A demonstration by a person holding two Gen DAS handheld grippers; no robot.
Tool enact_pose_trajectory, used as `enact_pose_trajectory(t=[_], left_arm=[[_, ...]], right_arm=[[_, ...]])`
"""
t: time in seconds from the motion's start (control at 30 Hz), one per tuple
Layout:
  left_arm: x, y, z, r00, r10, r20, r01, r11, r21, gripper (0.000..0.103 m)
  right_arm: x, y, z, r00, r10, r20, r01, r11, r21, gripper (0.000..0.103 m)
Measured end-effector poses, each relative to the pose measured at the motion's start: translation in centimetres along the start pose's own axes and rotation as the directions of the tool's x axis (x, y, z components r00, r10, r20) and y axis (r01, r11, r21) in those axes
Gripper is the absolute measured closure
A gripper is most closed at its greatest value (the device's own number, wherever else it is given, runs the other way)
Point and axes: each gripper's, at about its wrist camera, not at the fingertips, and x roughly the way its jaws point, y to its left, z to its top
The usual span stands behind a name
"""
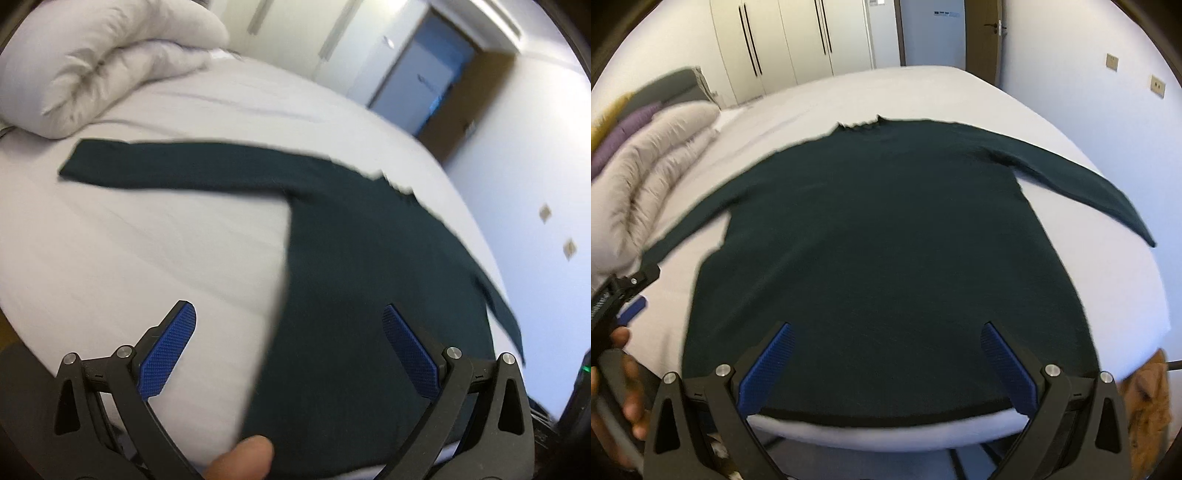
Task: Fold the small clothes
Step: 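Grasp the sweater sleeve cuff with the left gripper and lift it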
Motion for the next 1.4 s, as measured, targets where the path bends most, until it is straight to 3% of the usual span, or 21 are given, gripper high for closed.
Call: enact_pose_trajectory(t=[0.07, 0.2, 0.23, 0.3, 0.37, 0.4, 0.53, 0.6, 0.63, 0.77, 0.83, 0.9, 0.93, 1.0, 1.13, 1.2, 1.27, 1.4], left_arm=[[-0.1, 1.3, 1.1, 1.000, -0.002, 0.031, 0.002, 1.000, -0.017, 0.000], [1.3, 5.5, 3.7, 0.999, -0.029, -0.045, 0.023, 0.992, -0.123, 0.000], [1.4, 7.2, 4.3, 0.998, -0.052, -0.044, 0.043, 0.981, -0.187, 0.000], [1.2, 10.6, 5.5, 0.995, -0.098, 0.034, 0.104, 0.941, -0.321, 0.000], [1.3, 14.4, 6.5, 0.987, -0.105, 0.118, 0.148, 0.878, -0.456, 0.000], [1.7, 16.8, 6.9, 0.982, -0.117, 0.148, 0.180, 0.821, -0.542, 0.000], [4.1, 22.9, 6.6, 0.964, -0.167, 0.207, 0.266, 0.620, -0.738, 0.001], [4.9, 24.7, 6.6, 0.962, -0.156, 0.225, 0.274, 0.555, -0.785, 0.004], [5.1, 25.2, 6.8, 0.961, -0.145, 0.236, 0.276, 0.538, -0.796, 0.004], [6.4, 26.1, 8.0, 0.956, -0.133, 0.261, 0.292, 0.502, -0.814, 0.009], [7.8, 26.5, 8.4, 0.949, -0.155, 0.275, 0.316, 0.464, -0.828, 0.021], [9.5, 26.7, 8.0, 0.946, -0.157, 0.284, 0.324, 0.423, -0.846, 0.045], [10.1, 27.1, 7.9, 0.946, -0.163, 0.281, 0.323, 0.402, -0.857, 0.050], [11.0, 27.6, 7.6, 0.943, -0.169, 0.288, 0.332, 0.366, -0.869, 0.070], [12.0, 28.3, 7.4, 0.923, -0.180, 0.340, 0.382, 0.338, -0.860, 0.071], [11.9, 28.6, 7.3, 0.914, -0.172, 0.368, 0.405, 0.312, -0.860, 0.071], [11.5, 28.8, 7.1, 0.914, -0.132, 0.383, 0.405, 0.293, -0.866, 0.071], [10.2, 29.1, 7.0, 0.924, -0.044, 0.381, 0.374, 0.327, -0.868, 0.071]], right_arm=[[-0.5, 0.1, 0.8, 0.999, 0.031, 0.039, -0.032, 0.999, 0.012, 0.000], [-1.6, 0.5, 2.8, 0.985, 0.113, 0.128, -0.119, 0.992, 0.037, 0.000], [-1.7, 0.7, 3.2, 0.982, 0.129, 0.137, -0.136, 0.990, 0.044, 0.000], [-1.7, 1.1, 4.0, 0.975, 0.164, 0.149, -0.175, 0.983, 0.061, 0.000], [-1.3, 1.4, 4.6, 0.971, 0.193, 0.141, -0.205, 0.975, 0.082, 0.000], [-1.0, 1.5, 4.8, 0.969, 0.209, 0.132, -0.222, 0.970, 0.098, 0.000], [0.5, 2.0, 5.6, 0.963, 0.254, 0.088, -0.265, 0.950, 0.162, 0.000], [1.4, 2.2, 5.7, 0.965, 0.254, 0.065, -0.261, 0.948, 0.182, 0.000], [1.8, 2.4, 5.7, 0.965, 0.256, 0.054, -0.261, 0.946, 0.191, 0.000], [2.9, 3.1, 5.8, 0.966, 0.257, 0.026, -0.257, 0.947, 0.194, 0.000], [3.2, 3.4, 5.7, 0.965, 0.262, 0.021, -0.261, 0.947, 0.190, 0.000], [3.2, 3.6, 5.6, 0.964, 0.267, 0.020, -0.266, 0.946, 0.184, 0.000], [3.2, 3.6, 5.6, 0.963, 0.267, 0.020, -0.266, 0.947, 0.181, 0.000], [3.2, 3.6, 5.7, 0.963, 0.268, 0.024, -0.268, 0.947, 0.175, 0.001], [3.3, 3.3, 5.8, 0.961, 0.273, 0.037, -0.276, 0.945, 0.176, 0.001], [3.6, 3.2, 5.7, 0.959, 0.280, 0.035, -0.281, 0.941, 0.187, 0.001], [3.9, 3.1, 5.5, 0.959, 0.283, 0.030, -0.284, 0.939, 0.194, 0.001], [4.1, 3.0, 5.2, 0.961, 0.277, 0.030, -0.277, 0.942, 0.189, 0.001]])
